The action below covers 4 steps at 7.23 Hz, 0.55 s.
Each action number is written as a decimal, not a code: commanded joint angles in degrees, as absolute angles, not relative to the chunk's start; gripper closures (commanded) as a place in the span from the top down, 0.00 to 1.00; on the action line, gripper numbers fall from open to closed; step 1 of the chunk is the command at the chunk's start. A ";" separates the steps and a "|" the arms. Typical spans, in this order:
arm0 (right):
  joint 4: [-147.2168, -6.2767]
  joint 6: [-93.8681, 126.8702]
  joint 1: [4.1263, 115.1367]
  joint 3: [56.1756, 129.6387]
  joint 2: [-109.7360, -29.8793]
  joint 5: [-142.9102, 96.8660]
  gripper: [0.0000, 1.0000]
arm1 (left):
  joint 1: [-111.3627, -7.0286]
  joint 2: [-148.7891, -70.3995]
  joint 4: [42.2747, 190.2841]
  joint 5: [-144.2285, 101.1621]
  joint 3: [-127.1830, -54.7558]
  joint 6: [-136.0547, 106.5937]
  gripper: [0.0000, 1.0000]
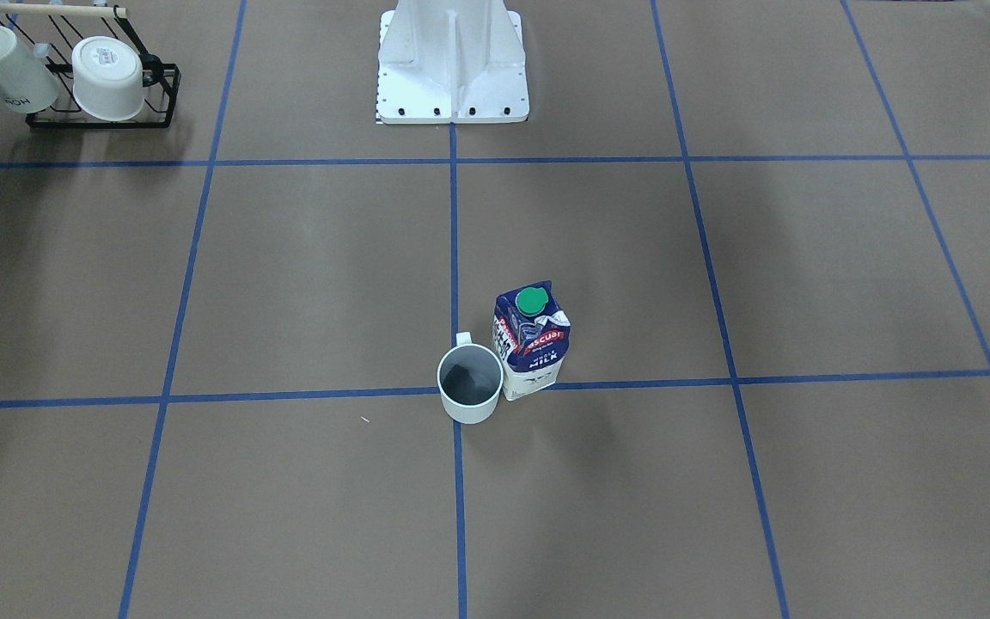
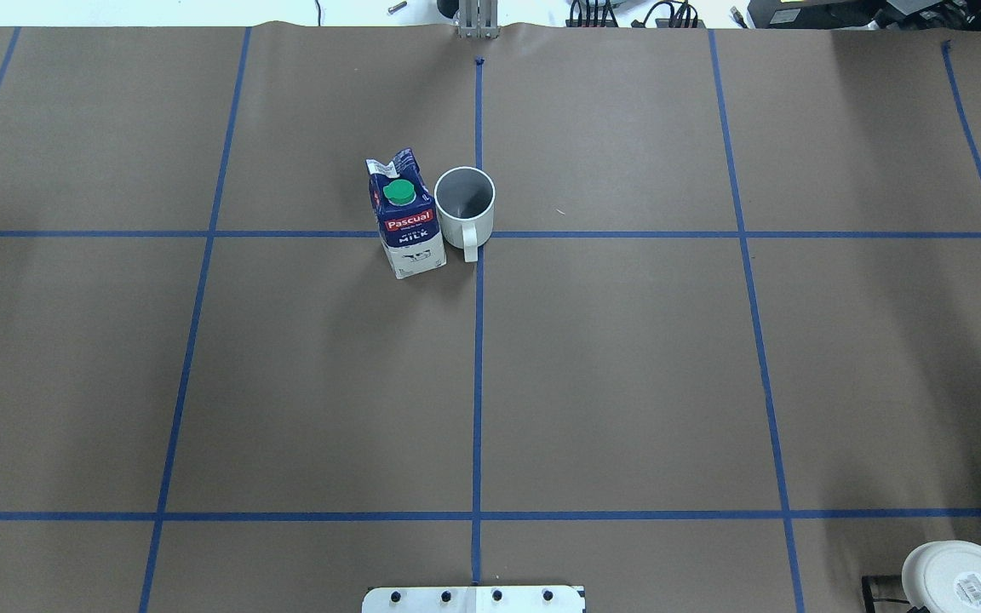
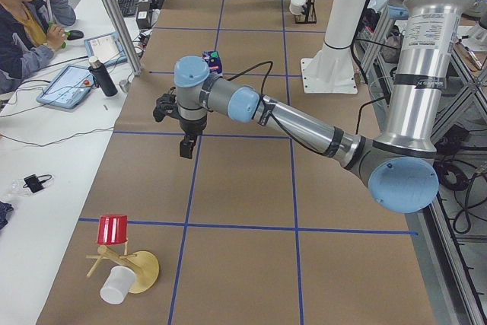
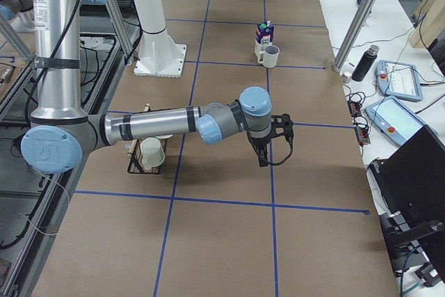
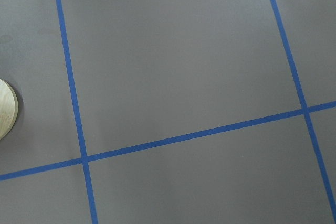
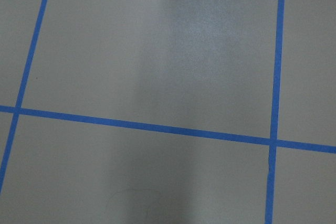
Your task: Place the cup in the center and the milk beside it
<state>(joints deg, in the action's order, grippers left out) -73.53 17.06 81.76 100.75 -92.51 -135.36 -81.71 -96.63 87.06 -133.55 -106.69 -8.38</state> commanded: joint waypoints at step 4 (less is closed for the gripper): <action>-76.70 17.05 79.47 105.01 -93.51 -133.51 1.00 | -81.74 -94.13 86.84 -133.95 -105.47 -8.44 0.98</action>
<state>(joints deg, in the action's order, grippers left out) -74.36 17.01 80.95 102.67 -93.09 -134.16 -81.58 -94.49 86.90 -133.92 -105.97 -8.43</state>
